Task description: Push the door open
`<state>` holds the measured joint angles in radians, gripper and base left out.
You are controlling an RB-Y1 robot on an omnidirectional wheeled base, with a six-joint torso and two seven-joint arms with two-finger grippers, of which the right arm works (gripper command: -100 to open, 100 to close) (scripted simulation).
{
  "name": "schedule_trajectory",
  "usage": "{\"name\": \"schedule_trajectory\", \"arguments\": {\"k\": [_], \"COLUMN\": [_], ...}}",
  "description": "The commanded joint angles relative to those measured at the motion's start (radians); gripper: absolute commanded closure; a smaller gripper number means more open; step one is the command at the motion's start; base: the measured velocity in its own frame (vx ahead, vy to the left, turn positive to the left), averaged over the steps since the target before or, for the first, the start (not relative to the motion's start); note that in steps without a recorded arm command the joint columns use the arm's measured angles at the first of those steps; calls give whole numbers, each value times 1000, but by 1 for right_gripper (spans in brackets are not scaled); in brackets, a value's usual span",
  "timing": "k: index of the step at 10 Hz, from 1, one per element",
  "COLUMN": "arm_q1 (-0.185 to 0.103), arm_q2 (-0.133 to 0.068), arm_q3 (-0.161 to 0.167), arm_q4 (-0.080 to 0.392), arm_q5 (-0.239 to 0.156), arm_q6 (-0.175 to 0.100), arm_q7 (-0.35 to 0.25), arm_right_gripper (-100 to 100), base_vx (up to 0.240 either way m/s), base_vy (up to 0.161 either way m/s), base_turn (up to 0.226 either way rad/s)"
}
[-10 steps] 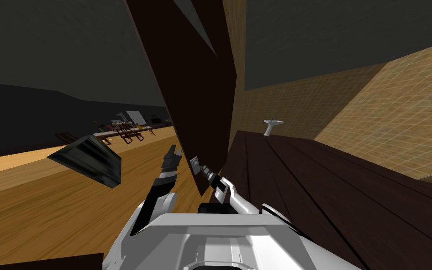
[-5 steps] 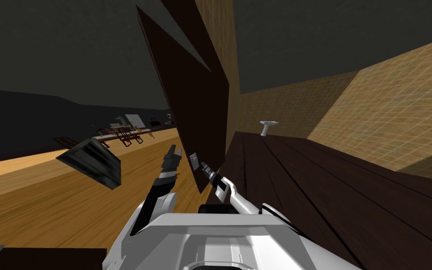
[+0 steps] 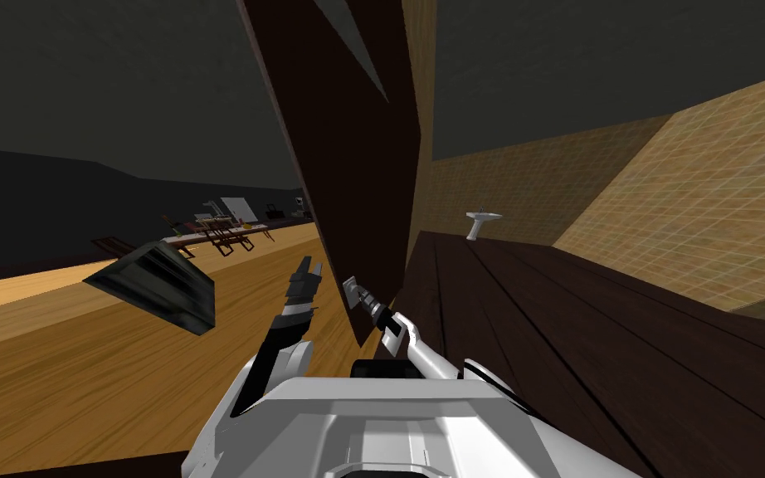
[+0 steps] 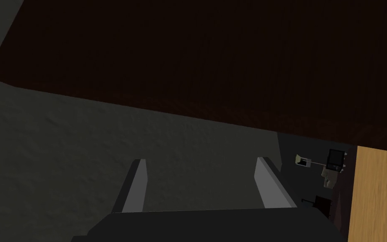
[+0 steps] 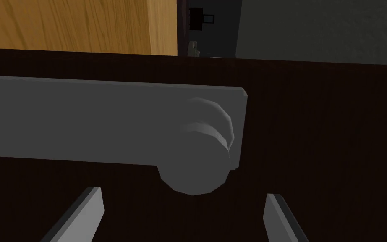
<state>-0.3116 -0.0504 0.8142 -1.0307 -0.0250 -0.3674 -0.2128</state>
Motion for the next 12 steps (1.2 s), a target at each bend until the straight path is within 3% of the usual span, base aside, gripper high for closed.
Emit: {"name": "schedule_trajectory", "arguments": {"k": [1, 2, 3, 4, 9, 12], "arm_q1": [-1, -2, 0, 0, 0, 0], "arm_q2": [12, 21, 14, 14, 14, -6], "arm_q3": [-7, -10, -7, -7, -7, -65], "arm_q4": [6, 9, 3, 3, 3, 16], "arm_q5": [1, 1, 1, 1, 1, 27], "arm_q6": [-1, -2, 0, 0, 0, 0], "arm_q7": [4, 6, 4, 4, 4, 0], "arm_right_gripper": [-100, -100, -100, 100, 100, 100], "base_vx": [117, 122, 54, -8, -10, 30], "base_vy": [171, 142, 61, -5, -13, 142], "base_turn": [29, 30, 0, -5, 1, 1]}}
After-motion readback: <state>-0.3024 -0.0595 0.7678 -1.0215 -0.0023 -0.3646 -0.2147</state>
